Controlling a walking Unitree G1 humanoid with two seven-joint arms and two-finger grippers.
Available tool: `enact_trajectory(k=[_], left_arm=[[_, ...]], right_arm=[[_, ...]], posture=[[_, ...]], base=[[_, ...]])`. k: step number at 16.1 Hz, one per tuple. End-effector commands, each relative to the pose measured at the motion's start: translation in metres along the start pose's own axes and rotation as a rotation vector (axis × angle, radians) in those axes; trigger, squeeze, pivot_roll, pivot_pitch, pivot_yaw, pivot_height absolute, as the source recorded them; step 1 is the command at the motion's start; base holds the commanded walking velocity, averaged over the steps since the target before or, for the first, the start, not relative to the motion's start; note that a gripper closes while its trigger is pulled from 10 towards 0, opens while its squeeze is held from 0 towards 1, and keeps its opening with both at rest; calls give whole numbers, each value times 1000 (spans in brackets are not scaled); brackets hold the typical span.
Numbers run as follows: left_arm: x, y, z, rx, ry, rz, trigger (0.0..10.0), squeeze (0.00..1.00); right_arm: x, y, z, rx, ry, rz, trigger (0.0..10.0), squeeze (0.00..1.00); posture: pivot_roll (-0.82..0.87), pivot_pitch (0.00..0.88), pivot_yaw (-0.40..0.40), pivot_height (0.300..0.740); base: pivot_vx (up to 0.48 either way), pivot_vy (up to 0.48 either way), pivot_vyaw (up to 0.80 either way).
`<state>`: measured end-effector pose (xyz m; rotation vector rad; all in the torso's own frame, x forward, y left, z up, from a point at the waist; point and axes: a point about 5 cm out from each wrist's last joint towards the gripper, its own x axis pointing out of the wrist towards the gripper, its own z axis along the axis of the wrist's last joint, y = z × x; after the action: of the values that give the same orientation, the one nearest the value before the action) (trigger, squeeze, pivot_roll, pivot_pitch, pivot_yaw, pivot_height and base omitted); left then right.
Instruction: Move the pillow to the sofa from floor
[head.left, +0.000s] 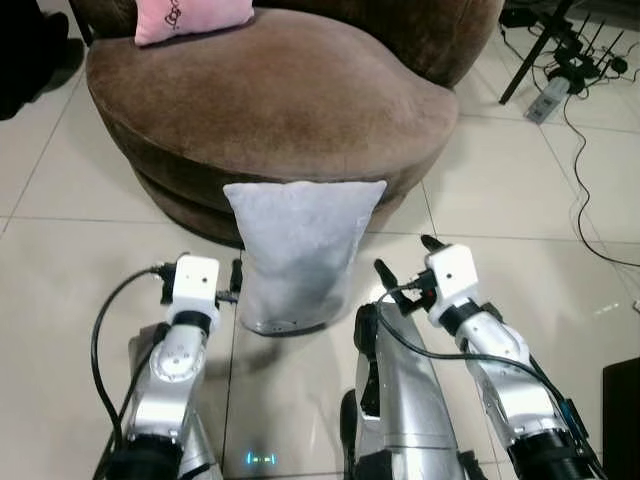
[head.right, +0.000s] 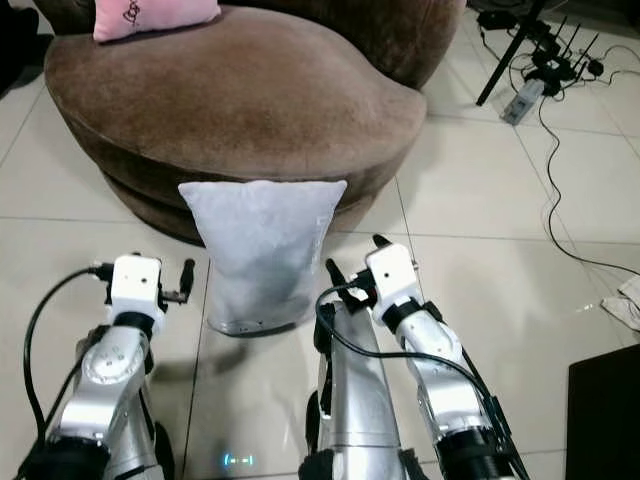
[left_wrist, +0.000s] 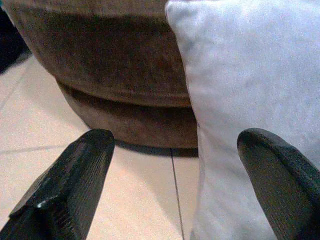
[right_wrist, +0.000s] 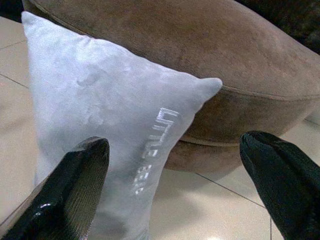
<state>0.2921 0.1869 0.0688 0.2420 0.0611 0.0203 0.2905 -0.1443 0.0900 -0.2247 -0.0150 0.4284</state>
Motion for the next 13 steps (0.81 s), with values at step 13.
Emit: enact_trajectory(k=[13], left_arm=[[9, -3, 1, 53, 36, -53, 10000, 0]], right_arm=[[-12, 10, -12, 20, 52, 6, 10000, 0]], posture=[[-70, 213, -143, 416]], base=[[275, 0, 0]])
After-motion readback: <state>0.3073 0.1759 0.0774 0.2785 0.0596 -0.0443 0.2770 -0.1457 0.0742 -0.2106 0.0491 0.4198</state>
